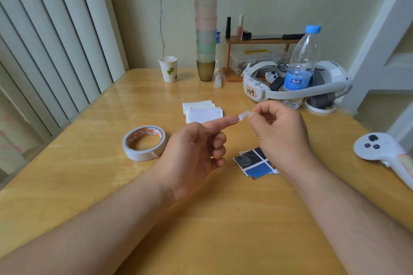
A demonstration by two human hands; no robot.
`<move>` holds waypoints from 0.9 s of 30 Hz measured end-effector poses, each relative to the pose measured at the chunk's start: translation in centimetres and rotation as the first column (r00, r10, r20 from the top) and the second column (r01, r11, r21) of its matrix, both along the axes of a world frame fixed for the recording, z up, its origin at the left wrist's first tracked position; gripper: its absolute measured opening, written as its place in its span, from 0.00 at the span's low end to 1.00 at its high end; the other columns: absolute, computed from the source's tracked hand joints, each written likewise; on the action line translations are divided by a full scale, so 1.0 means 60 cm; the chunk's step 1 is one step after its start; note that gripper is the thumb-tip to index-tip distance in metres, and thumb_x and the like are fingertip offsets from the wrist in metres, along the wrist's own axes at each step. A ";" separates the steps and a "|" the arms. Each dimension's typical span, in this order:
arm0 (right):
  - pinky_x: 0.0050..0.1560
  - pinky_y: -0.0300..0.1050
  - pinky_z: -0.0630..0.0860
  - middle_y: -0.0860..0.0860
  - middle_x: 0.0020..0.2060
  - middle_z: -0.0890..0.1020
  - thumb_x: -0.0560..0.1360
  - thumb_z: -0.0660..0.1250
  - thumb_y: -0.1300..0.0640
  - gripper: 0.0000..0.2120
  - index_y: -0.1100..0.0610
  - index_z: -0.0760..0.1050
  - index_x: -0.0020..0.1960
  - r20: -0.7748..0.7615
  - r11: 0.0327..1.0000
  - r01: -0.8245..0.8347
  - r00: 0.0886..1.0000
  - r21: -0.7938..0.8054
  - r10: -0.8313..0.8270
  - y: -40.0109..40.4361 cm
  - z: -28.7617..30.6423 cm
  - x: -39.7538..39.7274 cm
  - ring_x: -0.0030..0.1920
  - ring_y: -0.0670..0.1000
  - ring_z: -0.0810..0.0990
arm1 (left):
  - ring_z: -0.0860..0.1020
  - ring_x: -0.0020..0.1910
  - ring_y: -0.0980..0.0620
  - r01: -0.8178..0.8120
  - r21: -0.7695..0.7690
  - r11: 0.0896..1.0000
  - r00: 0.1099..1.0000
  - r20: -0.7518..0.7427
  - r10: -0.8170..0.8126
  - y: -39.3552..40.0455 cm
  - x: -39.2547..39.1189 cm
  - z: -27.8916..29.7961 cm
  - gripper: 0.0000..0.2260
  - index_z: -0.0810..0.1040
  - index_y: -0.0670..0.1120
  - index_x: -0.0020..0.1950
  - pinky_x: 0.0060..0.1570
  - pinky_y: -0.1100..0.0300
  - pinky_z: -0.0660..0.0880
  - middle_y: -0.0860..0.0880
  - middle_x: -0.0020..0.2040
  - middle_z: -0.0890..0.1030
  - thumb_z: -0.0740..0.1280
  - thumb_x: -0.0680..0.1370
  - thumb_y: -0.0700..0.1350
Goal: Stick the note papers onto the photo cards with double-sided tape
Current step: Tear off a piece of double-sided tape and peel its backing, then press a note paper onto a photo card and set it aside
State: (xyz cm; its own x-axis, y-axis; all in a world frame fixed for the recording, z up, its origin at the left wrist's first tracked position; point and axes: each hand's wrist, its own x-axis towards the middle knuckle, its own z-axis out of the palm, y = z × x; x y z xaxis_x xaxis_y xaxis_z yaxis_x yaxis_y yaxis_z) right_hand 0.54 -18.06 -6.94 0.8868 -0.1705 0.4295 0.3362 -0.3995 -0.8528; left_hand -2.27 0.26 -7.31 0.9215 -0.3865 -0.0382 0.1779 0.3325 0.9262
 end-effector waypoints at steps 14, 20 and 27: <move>0.39 0.37 0.71 0.43 0.38 0.81 0.77 0.73 0.54 0.06 0.47 0.82 0.42 -0.097 0.819 0.073 0.983 -0.569 -0.154 -0.117 0.032 0.019 0.41 0.43 0.78 | 0.67 0.41 0.50 -0.088 0.419 0.904 0.943 0.327 -0.060 0.007 0.002 -0.024 0.26 0.85 0.54 0.64 0.46 0.59 0.68 0.48 0.41 0.69 0.53 0.75 0.46; 0.37 0.36 0.68 0.44 0.40 0.84 0.76 0.75 0.56 0.04 0.48 0.84 0.43 -0.157 0.779 0.115 0.951 -0.616 -0.265 -0.143 0.013 0.039 0.41 0.40 0.77 | 0.68 0.41 0.52 -0.075 0.494 0.866 0.914 0.381 -0.138 0.009 -0.002 -0.027 0.25 0.85 0.54 0.64 0.45 0.65 0.69 0.48 0.40 0.70 0.53 0.77 0.46; 0.44 0.42 0.71 0.46 0.42 0.84 0.77 0.74 0.58 0.06 0.48 0.84 0.45 -0.193 0.790 0.136 0.932 -0.597 -0.307 -0.152 0.008 0.045 0.43 0.46 0.78 | 0.69 0.41 0.51 -0.076 0.481 0.874 0.917 0.377 -0.128 0.009 0.000 -0.029 0.24 0.85 0.54 0.64 0.48 0.62 0.69 0.49 0.41 0.72 0.53 0.77 0.46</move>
State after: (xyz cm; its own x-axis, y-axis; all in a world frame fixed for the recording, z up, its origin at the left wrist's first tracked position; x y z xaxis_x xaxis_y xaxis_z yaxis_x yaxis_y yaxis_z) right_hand 3.26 -27.19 -6.46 0.9475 -0.1791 0.2650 -0.0276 -0.8713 -0.4900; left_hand -2.29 0.82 -9.05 0.8897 -0.4372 0.1311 -0.2237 -0.1673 0.9602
